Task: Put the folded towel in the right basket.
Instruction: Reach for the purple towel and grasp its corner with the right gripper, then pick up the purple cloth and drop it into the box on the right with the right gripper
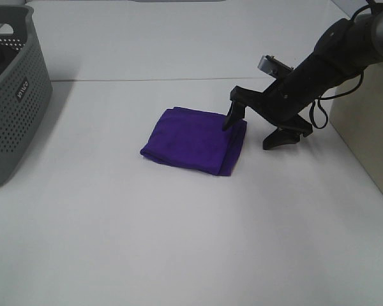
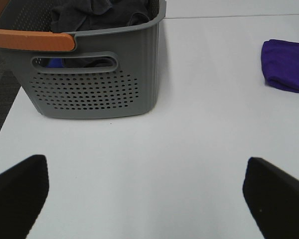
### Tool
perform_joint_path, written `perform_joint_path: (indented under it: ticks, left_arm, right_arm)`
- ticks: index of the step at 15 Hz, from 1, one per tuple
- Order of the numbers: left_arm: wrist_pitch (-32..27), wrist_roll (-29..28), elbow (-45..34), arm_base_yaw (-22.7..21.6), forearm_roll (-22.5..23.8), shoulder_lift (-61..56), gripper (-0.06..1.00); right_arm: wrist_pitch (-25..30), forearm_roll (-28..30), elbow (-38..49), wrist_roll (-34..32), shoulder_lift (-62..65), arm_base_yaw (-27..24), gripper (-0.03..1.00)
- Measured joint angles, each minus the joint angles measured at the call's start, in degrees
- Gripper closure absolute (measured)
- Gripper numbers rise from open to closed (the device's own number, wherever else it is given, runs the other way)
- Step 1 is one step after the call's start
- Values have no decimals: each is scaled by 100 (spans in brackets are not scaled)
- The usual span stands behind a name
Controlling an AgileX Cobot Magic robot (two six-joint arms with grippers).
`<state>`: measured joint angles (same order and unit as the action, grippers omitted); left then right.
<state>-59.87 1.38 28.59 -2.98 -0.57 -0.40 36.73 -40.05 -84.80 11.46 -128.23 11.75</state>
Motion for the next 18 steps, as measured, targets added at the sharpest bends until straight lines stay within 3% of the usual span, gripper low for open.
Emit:
perform_joint_path:
  ticks: [4, 7, 9, 11, 12, 15, 18]
  left_arm:
    - [0, 0, 0, 0, 0, 0, -5]
    - [0, 0, 0, 0, 0, 0, -5]
    - [0, 0, 0, 0, 0, 0, -5]
    - [0, 0, 0, 0, 0, 0, -5]
    - [0, 0, 0, 0, 0, 0, -5]
    - [0, 0, 0, 0, 0, 0, -5]
    - [0, 0, 0, 0, 0, 0, -5]
  right_arm:
    - [-160, -218, -69, 0, -155, 246, 7]
    - [-762, -556, -132, 63, -401, 837, 14]
    - [-1358, -579, -132, 109, -516, 1169, 36]
    - [-1908, -579, -132, 109, -602, 1409, 79]
    - [-2108, -579, -120, 109, -613, 1501, 88]
    - [-2097, -567, -115, 109, -521, 1501, 88]
    - [-1570, -321, 52, 229, 69, 1501, 88]
